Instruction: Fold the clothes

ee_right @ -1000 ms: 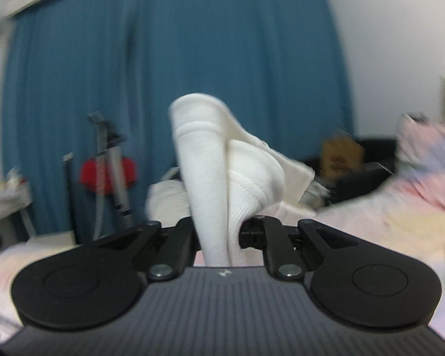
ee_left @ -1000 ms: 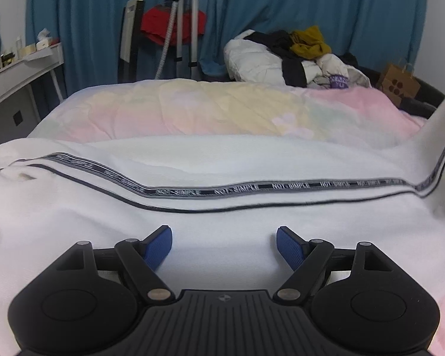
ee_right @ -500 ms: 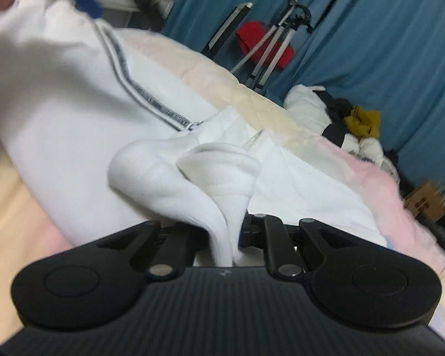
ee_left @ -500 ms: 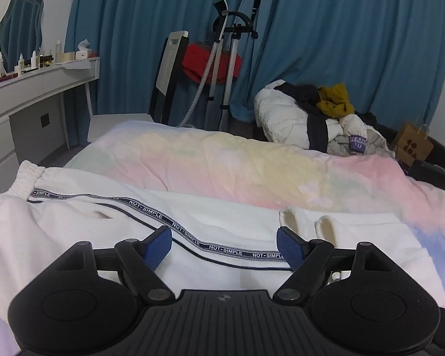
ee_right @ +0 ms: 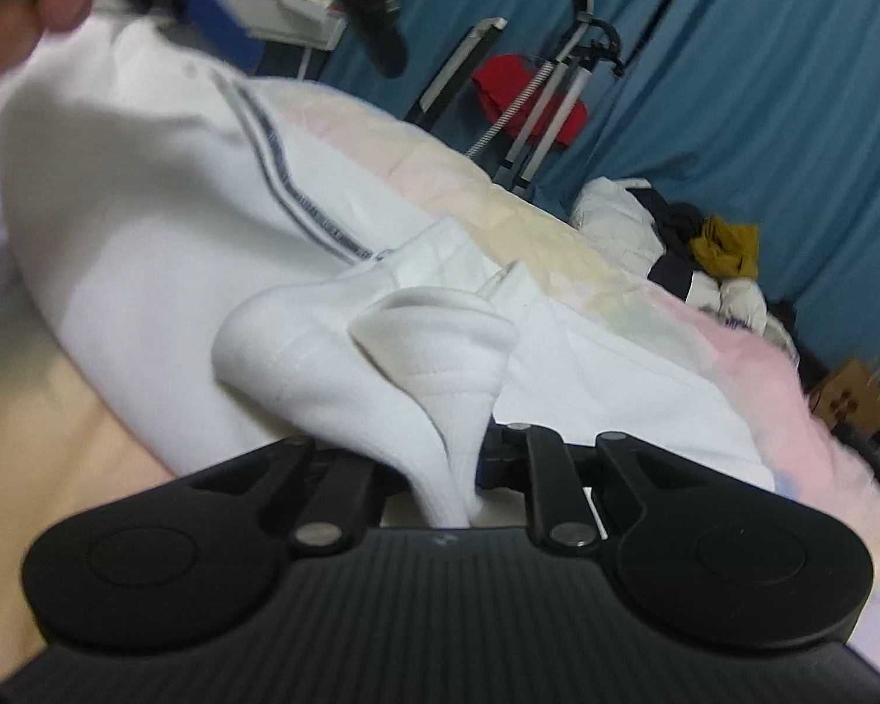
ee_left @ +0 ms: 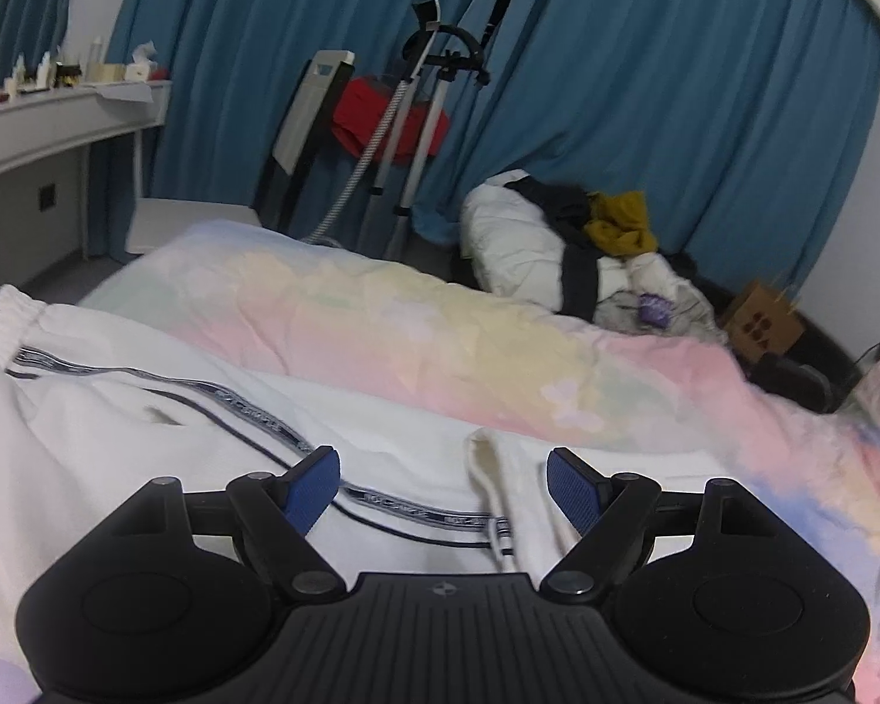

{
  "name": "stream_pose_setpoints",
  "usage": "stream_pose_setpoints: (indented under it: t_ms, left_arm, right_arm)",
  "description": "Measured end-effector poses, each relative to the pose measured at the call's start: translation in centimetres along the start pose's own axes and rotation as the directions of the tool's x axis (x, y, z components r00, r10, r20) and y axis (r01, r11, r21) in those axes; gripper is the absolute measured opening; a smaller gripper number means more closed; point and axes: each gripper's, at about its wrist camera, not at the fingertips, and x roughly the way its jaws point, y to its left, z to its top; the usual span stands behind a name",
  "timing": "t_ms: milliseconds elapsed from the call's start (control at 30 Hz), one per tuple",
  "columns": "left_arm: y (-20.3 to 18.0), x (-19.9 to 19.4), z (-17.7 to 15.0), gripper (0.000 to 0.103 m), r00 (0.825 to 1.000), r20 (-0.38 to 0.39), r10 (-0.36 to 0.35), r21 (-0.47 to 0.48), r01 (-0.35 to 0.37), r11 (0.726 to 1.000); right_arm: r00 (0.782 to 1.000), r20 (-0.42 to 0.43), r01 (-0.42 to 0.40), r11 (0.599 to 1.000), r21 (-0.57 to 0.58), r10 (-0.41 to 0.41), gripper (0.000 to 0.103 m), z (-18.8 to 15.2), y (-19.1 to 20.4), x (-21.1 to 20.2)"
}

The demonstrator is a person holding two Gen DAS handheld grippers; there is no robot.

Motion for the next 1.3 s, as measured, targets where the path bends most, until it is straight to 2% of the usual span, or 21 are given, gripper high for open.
stream_pose_setpoints:
  t_ms: [33, 100, 133, 200, 267, 333, 400, 433, 533, 567, 600, 667, 733, 800, 867, 933, 967, 1000, 1100, 1200, 1300]
  left_arm:
    - [0.0, 0.0, 0.0, 0.080, 1.000, 0.000, -0.003, 0.000, 0.003, 1.000]
    - [0.0, 0.2, -0.1, 0.080, 1.000, -0.005, -0.022, 0.002, 0.022, 1.000]
    - [-0.1, 0.3, -0.3, 0.080, 0.999, -0.011, -0.034, 0.002, 0.034, 0.999]
    - [-0.1, 0.7, -0.6, 0.080, 0.998, -0.026, -0.055, -0.002, 0.055, 0.999]
    - [-0.2, 1.4, -0.6, 0.080, 0.996, -0.046, -0.079, -0.011, 0.078, 0.997]
    - [-0.2, 2.7, -0.5, 0.080, 0.991, -0.082, -0.110, -0.031, 0.108, 0.994]
    - [-0.2, 4.4, -0.3, 0.079, 0.987, -0.116, -0.114, -0.045, 0.109, 0.993]
    - [-0.2, 5.4, -0.2, 0.077, 0.984, -0.138, -0.108, -0.045, 0.103, 0.994]
    - [0.2, 8.1, -0.2, 0.073, 0.970, -0.206, -0.131, -0.062, 0.121, 0.991]
    - [0.4, 8.9, -0.2, 0.073, 0.965, -0.220, -0.143, -0.074, 0.130, 0.989]
    - [0.6, 9.6, -0.3, 0.073, 0.960, -0.234, -0.156, -0.087, 0.139, 0.986]
    - [0.7, 11.1, -0.4, 0.070, 0.949, -0.259, -0.182, -0.103, 0.160, 0.982]
    - [0.4, 12.4, -0.5, 0.060, 0.937, -0.276, -0.213, -0.097, 0.193, 0.976]
    - [0.0, 13.5, -0.7, 0.050, 0.926, -0.296, -0.233, -0.078, 0.219, 0.973]
    - [-0.3, 14.3, -1.2, 0.044, 0.924, -0.311, -0.220, -0.059, 0.213, 0.975]
    - [0.1, 14.9, -1.5, 0.018, 0.929, -0.312, -0.200, -0.061, 0.191, 0.980]
    - [0.5, 15.1, -1.5, 0.018, 0.929, -0.311, -0.200, -0.078, 0.185, 0.980]
    - [0.8, 15.2, -1.3, 0.015, 0.928, -0.307, -0.212, -0.105, 0.188, 0.977]
    - [0.9, 14.1, -0.4, 0.014, 0.934, -0.264, -0.241, -0.139, 0.210, 0.968]
    - [1.5, 12.4, 0.8, 0.013, 0.947, -0.209, -0.242, -0.165, 0.210, 0.964]
    - [2.3, 12.2, 1.1, 0.013, 0.953, -0.205, -0.224, -0.162, 0.192, 0.968]
  right_arm:
    - [1.000, -0.002, -0.022, 1.000, 0.020, 0.023, 0.024, 0.2, -0.3, -0.2]
    - [0.998, -0.010, -0.068, 0.996, 0.054, 0.069, 0.040, 0.6, -0.7, -0.8]
    - [0.996, -0.012, -0.090, 0.993, 0.073, 0.091, 0.045, 0.8, -0.7, -1.3]
    - [0.988, -0.012, -0.154, 0.981, 0.116, 0.156, 0.072, 1.2, -0.9, -2.2]
    - [0.970, -0.004, -0.240, 0.957, 0.165, 0.244, 0.084, 1.4, -1.2, -3.1]
    - [0.956, 0.004, -0.289, 0.935, 0.208, 0.294, 0.084, 1.6, -1.8, -4.1]
    - [0.942, 0.025, -0.329, 0.909, 0.256, 0.334, 0.084, 1.7, -2.7, -5.1]
    - [0.931, 0.033, -0.355, 0.885, 0.300, 0.363, 0.084, 1.6, -3.4, -5.5]
    - [0.896, 0.095, -0.425, 0.779, 0.461, 0.433, 0.084, 0.8, -6.3, -6.0]
    - [0.893, 0.113, -0.432, 0.761, 0.483, 0.435, 0.084, 0.5, -7.0, -6.1]
    - [0.898, 0.124, -0.426, 0.761, 0.489, 0.423, 0.083, 0.2, -7.4, -6.1]
    - [0.916, 0.120, -0.394, 0.795, 0.461, 0.384, 0.083, -0.1, -7.7, -5.4]
    - [0.929, 0.087, -0.363, 0.833, 0.417, 0.361, 0.074, -0.4, -7.3, -4.4]
    - [0.931, 0.070, -0.356, 0.845, 0.398, 0.359, 0.069, -0.7, -6.8, -3.6]
    - [0.925, 0.067, -0.374, 0.858, 0.352, 0.375, 0.063, -0.7, -6.1, -3.1]
    - [0.927, 0.065, -0.372, 0.883, 0.284, 0.370, 0.053, -0.5, -5.1, -2.9]
    - [0.931, 0.064, -0.363, 0.895, 0.258, 0.359, 0.041, -0.4, -4.7, -2.9]
    - [0.935, 0.063, -0.354, 0.903, 0.244, 0.349, 0.035, -0.3, -4.4, -2.8]
    - [0.943, 0.081, -0.334, 0.916, 0.222, 0.324, 0.023, 0.2, -4.1, -3.2]
    - [0.936, 0.162, -0.342, 0.913, 0.223, 0.312, 0.022, 0.9, -4.8, -4.6]
    - [0.919, 0.242, -0.362, 0.911, 0.200, 0.312, 0.022, 1.4, -4.9, -5.8]
